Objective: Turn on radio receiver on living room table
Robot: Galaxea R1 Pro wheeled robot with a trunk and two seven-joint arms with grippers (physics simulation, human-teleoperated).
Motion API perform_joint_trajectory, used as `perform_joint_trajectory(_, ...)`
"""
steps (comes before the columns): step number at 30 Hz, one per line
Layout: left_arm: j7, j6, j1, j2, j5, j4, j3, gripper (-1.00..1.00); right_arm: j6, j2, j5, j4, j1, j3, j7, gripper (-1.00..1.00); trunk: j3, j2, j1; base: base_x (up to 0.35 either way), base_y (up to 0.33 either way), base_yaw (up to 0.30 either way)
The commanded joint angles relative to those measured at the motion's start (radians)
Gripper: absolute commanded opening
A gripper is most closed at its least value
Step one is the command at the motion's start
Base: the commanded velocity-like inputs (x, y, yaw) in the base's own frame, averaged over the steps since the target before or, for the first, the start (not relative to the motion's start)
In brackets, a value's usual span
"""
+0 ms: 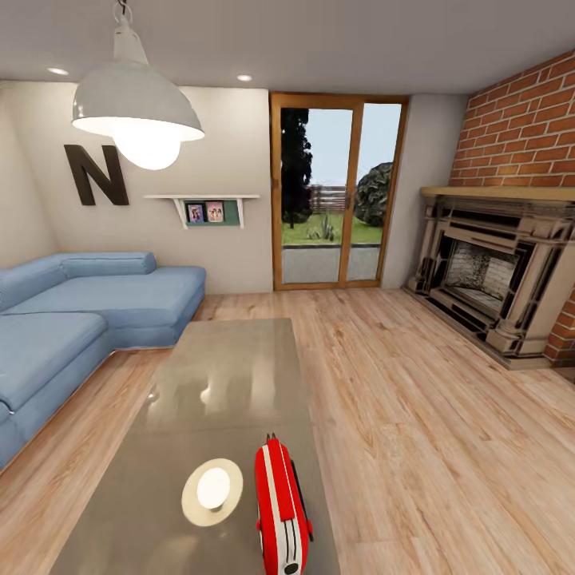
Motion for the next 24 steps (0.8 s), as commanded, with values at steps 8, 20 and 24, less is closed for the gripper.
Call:
perform_joint_trajectory(8,0.0,0.0,0.0,0.0,0.0,0.0,0.0,1.0,-0.002,0.0,0.001,0.0,0.0,0.0,0.0,1.0,0.0,0.0,0.0,0.0,0.1,0.0)
perform_joint_trajectory(20,0.0,0.0,0.0,0.0,0.0,0.0,0.0,1.0,-0.003,0.0,0.004,0.0,0.0,0.0,0.0,1.0,0.0,0.0,0.0,0.0,0.001,0.118)
perform_joint_trajectory(24,0.0,0.0,0.0,0.0,0.0,0.0,0.0,1.0,-0.002,0.0,0.002,0.0,0.0,0.0,0.0,1.0,0.0,0.0,0.0,0.0,0.0,0.006)
